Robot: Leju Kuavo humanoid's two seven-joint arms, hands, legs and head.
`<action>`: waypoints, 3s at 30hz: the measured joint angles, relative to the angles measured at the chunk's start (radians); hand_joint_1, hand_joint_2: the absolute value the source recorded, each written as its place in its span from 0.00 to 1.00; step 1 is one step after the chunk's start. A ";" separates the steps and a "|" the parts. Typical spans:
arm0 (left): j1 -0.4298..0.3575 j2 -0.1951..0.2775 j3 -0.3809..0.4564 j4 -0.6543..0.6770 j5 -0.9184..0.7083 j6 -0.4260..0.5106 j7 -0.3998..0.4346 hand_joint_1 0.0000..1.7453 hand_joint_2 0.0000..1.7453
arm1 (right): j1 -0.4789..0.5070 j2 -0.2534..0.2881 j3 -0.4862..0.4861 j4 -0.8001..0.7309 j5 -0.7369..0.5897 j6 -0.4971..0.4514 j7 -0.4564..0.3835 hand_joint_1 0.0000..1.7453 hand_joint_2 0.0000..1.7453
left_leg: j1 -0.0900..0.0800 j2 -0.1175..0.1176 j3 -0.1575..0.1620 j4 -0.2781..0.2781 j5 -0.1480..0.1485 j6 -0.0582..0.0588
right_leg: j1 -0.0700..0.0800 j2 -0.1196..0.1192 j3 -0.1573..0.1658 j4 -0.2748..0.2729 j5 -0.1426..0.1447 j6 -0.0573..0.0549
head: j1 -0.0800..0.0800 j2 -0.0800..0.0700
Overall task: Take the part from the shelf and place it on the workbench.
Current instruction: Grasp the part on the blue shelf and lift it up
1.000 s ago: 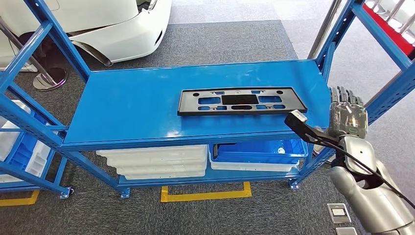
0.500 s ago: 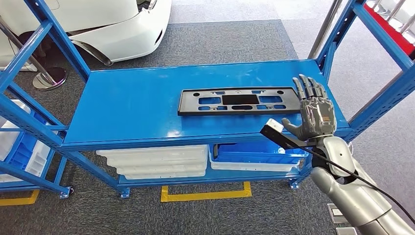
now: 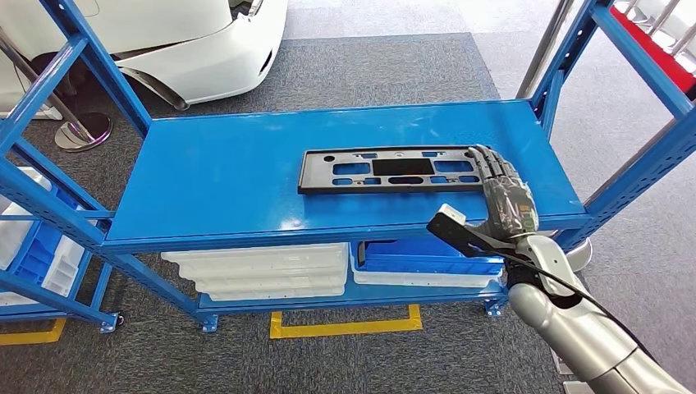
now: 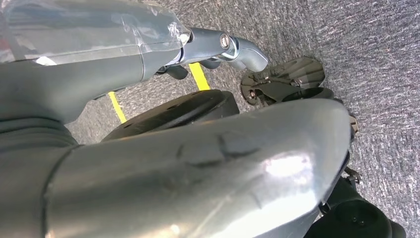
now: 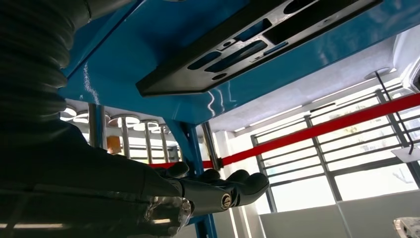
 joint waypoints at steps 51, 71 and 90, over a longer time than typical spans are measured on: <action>-0.008 0.000 -0.017 0.000 -0.008 -0.035 0.006 0.00 0.00 | -0.032 -0.003 0.060 0.059 -0.016 -0.025 0.053 0.00 1.00 | 0.004 0.005 0.006 -0.034 0.028 0.030 | -0.009 0.001 -0.041 0.068 -0.028 0.034 | 0.004 0.000; -0.014 0.000 -0.025 0.002 -0.012 -0.039 0.009 0.00 0.00 | -0.025 -0.007 0.065 0.073 -0.016 -0.033 0.062 0.00 1.00 | 0.002 0.008 -0.212 0.329 -0.082 -0.006 | -0.009 0.005 -0.031 0.034 -0.014 -0.001 | -0.028 0.000; -0.016 -0.001 -0.025 0.005 -0.009 -0.041 0.008 0.00 0.00 | -0.037 -0.005 0.091 0.089 0.007 0.063 0.030 0.00 1.00 | 0.007 0.019 -0.055 0.024 0.030 0.006 | -0.033 0.002 -0.066 0.043 0.028 0.069 | 0.011 0.000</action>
